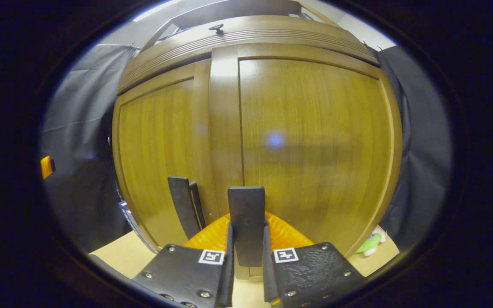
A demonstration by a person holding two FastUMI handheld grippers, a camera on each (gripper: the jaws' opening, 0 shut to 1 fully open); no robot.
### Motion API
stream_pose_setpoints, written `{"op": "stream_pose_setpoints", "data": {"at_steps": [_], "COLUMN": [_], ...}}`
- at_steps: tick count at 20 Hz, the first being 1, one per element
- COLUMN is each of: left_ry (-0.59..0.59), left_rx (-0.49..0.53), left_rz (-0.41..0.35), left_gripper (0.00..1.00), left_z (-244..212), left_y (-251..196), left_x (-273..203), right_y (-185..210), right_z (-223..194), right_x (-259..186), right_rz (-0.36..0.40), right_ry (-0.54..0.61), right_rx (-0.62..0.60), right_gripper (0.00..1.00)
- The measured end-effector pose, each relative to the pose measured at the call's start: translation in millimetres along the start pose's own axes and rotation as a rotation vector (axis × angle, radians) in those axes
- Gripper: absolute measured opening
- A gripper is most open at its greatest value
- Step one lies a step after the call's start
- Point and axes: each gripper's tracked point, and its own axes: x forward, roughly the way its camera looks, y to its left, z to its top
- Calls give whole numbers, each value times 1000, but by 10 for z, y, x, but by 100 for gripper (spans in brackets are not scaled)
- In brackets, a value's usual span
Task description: Open the right door of the double-door shoe cabinet with the right hand, and open the left door with the left hand.
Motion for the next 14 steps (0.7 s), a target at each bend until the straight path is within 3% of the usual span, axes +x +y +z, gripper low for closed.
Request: {"op": "stream_pose_setpoints", "data": {"at_steps": [4, 5, 14], "left_ry": [4, 5, -6], "left_rx": [-1, -1, -10], "left_rz": [2, 3, -11], "left_gripper": [94, 88, 88], "left_z": [-8, -7, 14], "left_y": [1, 5, -20], "left_x": [-3, 0, -8], "right_y": [-28, -34, -134], "right_z": [-18, -25, -38], "right_x": [-202, -253, -564], "right_rz": [9, 16, 26], "right_ry": [-7, -12, -34], "right_rx": [-11, -7, 11], "right_gripper": [28, 28, 28]}}
